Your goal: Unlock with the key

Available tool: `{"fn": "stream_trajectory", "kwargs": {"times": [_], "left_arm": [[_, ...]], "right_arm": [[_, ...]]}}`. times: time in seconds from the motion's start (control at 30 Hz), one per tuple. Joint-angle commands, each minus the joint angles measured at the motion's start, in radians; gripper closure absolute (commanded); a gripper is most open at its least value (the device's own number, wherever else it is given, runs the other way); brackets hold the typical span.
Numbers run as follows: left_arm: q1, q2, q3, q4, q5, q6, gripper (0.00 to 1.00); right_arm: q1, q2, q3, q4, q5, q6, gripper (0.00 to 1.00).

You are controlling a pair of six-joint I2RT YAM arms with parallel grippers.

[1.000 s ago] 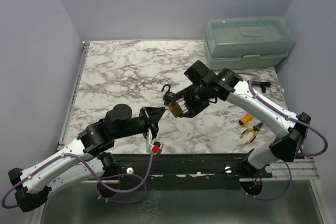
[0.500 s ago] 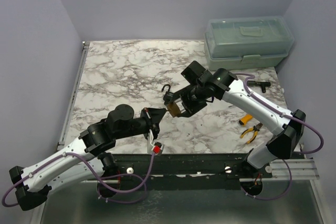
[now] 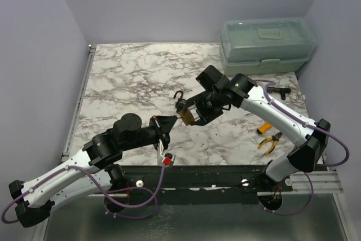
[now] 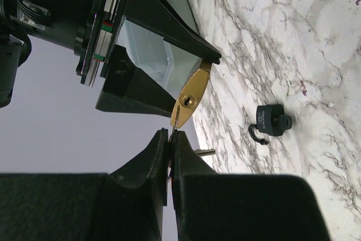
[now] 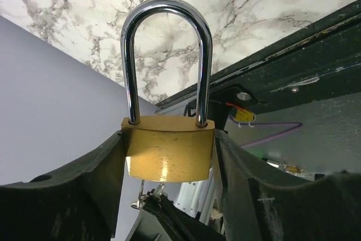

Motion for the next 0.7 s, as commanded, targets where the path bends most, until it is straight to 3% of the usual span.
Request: {"fn": "stream_trajectory", "kwargs": {"times": [0.0, 0.67], "left_arm": [[-0.008, -0.013, 0.005, -0.008, -0.014, 0.008, 1.0], [-0.007, 0.005, -0.018, -0.001, -0.035, 0.034, 1.0]], "right_arm": [[-0.008, -0.047, 0.003, 0.039, -0.012, 0.029, 1.0], [-0.008, -0.038, -0.02, 0.085, -0.076, 0.009, 1.0]]}}
